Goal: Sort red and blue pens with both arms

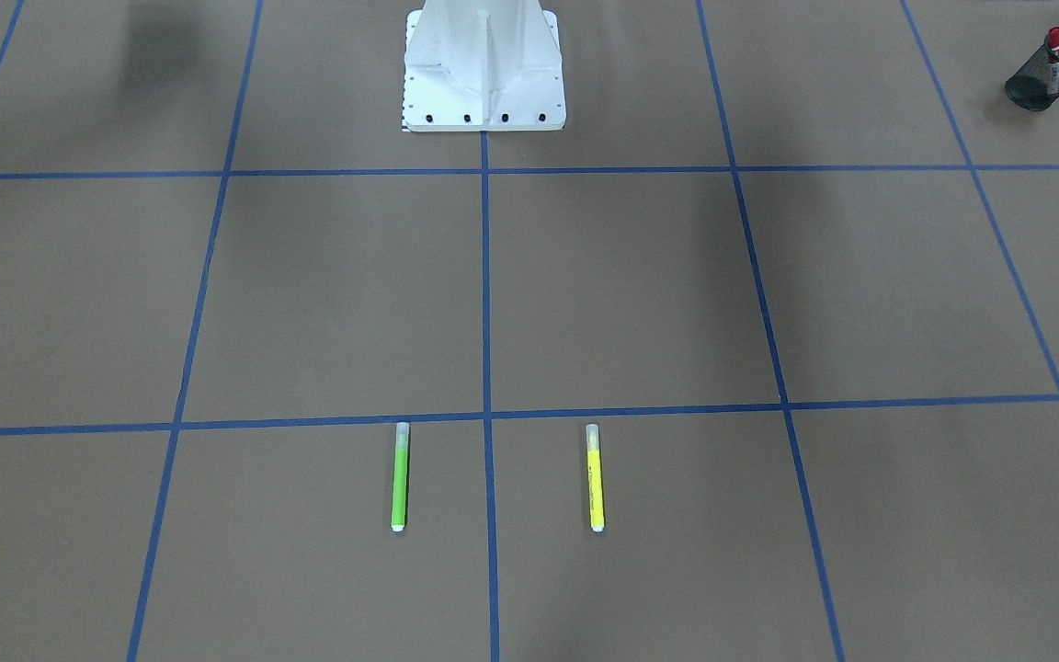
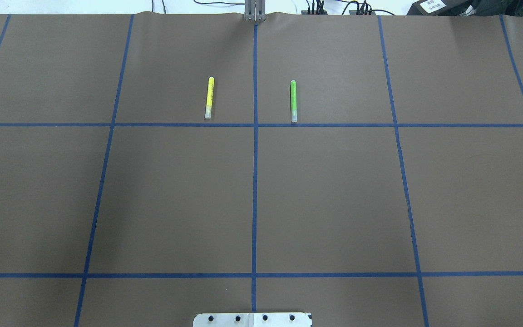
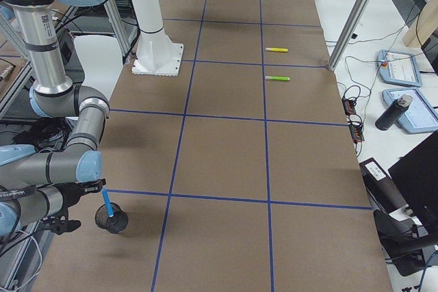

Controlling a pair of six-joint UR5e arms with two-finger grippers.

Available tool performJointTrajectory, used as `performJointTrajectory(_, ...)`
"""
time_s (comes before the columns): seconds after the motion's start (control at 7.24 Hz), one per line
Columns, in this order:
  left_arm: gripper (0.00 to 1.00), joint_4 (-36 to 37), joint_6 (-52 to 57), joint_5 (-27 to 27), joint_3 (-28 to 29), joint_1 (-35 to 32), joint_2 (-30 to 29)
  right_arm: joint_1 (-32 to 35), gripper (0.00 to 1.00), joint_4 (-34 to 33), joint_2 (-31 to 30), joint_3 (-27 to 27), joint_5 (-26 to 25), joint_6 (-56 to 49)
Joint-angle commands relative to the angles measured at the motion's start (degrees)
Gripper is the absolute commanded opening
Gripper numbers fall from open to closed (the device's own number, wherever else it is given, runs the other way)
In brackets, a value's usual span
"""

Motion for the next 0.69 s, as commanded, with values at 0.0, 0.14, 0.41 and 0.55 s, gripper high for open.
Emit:
performJointTrajectory(0.0, 1.00, -0.6, 0.0, -0.1, 0.0, 0.0, 0.0, 0.1, 1.00, 0.1, 0.3, -0.5, -0.2, -3.1)
performJointTrajectory(0.14, 1.00, -0.7, 0.0, -0.1, 0.0, 0.0, 0.0, 0.0, 1.00, 0.1, 0.3, -0.5, -0.1, -3.1)
performJointTrajectory(0.41, 1.00, -0.6, 0.0, -0.1, 0.1, 0.0, 0.0, -0.2, 1.00, 1.1, 0.5, 0.0, -0.2, -3.1)
performJointTrajectory(0.55, 1.00, -0.6, 0.0, -0.1, 0.2, 0.0, 0.0, -0.4, 1.00, 5.8, 0.5, 0.1, -0.1, -3.1)
